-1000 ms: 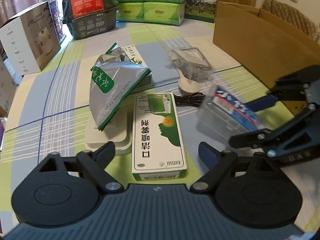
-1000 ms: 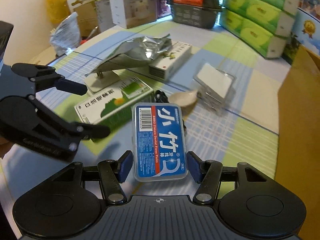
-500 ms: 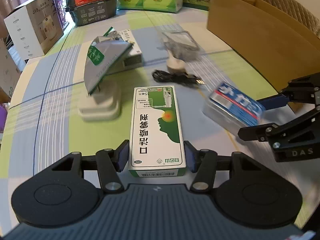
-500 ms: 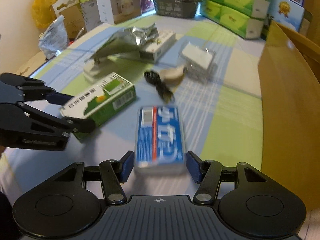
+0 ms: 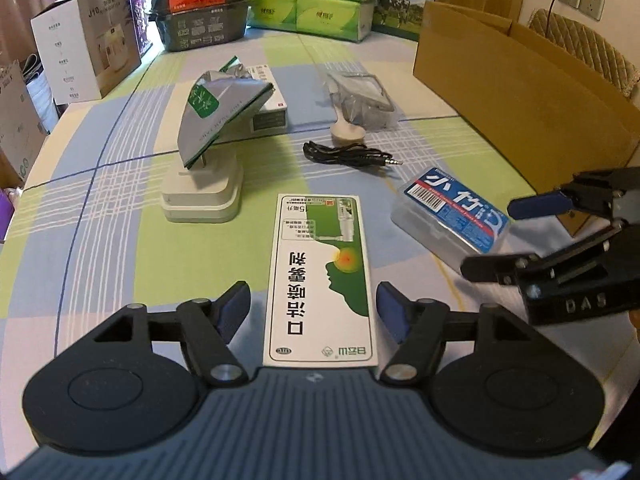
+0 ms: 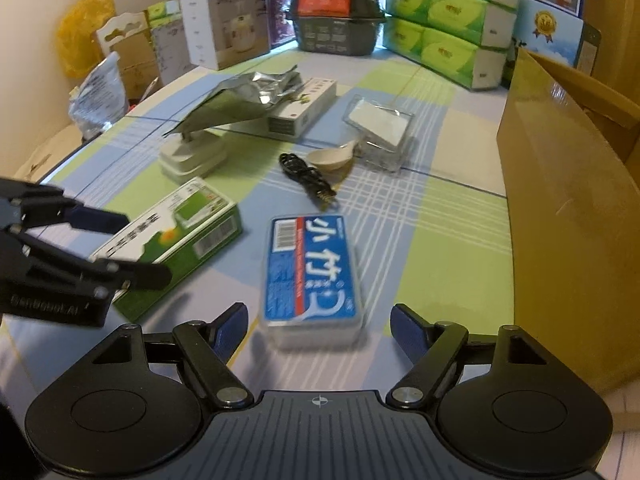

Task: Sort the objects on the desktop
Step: 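Lift and carry the floss case and green-white box toward the cardboard box, then open both tools to drop the green-white box and floss case into the cardboard box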

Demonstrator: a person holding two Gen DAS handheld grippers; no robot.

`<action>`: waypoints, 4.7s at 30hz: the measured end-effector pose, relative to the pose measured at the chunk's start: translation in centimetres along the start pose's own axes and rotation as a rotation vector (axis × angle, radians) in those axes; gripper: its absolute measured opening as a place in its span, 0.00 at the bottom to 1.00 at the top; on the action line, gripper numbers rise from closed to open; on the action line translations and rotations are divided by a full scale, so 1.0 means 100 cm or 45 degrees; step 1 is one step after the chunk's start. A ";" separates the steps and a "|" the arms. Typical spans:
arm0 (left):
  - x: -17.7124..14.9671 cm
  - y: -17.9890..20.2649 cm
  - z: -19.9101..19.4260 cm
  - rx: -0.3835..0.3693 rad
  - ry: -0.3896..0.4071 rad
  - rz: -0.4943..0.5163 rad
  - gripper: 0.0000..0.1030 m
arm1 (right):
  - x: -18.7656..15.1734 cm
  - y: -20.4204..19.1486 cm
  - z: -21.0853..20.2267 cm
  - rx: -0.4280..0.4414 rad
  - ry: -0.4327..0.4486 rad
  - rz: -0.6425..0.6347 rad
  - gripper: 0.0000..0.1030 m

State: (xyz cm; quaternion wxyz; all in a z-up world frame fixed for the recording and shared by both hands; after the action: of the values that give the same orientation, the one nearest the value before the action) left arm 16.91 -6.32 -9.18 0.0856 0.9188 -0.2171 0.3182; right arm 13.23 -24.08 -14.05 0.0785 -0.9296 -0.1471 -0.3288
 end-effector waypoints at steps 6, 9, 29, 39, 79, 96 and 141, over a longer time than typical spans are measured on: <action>0.004 0.004 0.012 -0.013 -0.024 0.020 0.63 | 0.008 0.001 0.013 0.034 -0.012 -0.008 0.72; 0.005 0.007 0.018 -0.007 -0.043 0.030 0.62 | 0.009 -0.001 0.019 0.048 -0.024 -0.027 0.65; 0.009 0.009 0.022 0.029 -0.016 0.032 0.49 | 0.017 0.006 0.013 -0.014 0.050 0.044 0.52; 0.011 0.015 0.007 0.006 0.019 0.021 0.49 | 0.009 0.007 -0.012 -0.017 0.094 0.099 0.52; 0.092 0.188 -0.125 -0.180 0.325 -0.031 0.49 | -0.006 0.120 -0.245 -0.364 0.408 0.239 0.52; 0.134 0.243 -0.088 -0.242 0.282 0.031 0.49 | -0.017 0.186 -0.243 -0.378 0.349 0.353 0.52; 0.148 0.198 -0.021 -0.279 0.244 -0.110 0.50 | -0.003 0.216 -0.182 -0.302 0.293 0.459 0.64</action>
State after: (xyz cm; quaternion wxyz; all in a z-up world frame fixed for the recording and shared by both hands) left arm 17.19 -28.45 2.08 0.2192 0.8778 -0.2017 0.3751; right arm 9.30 -48.98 -1.27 0.0426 -0.8998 0.0708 -0.4283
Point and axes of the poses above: each gripper's, at about its wrist camera, not at the fingertips, and z roughly the way its jaws point, y to its right, x to its top, the point moved 1 cm from there along z, roughly the way its jaws point
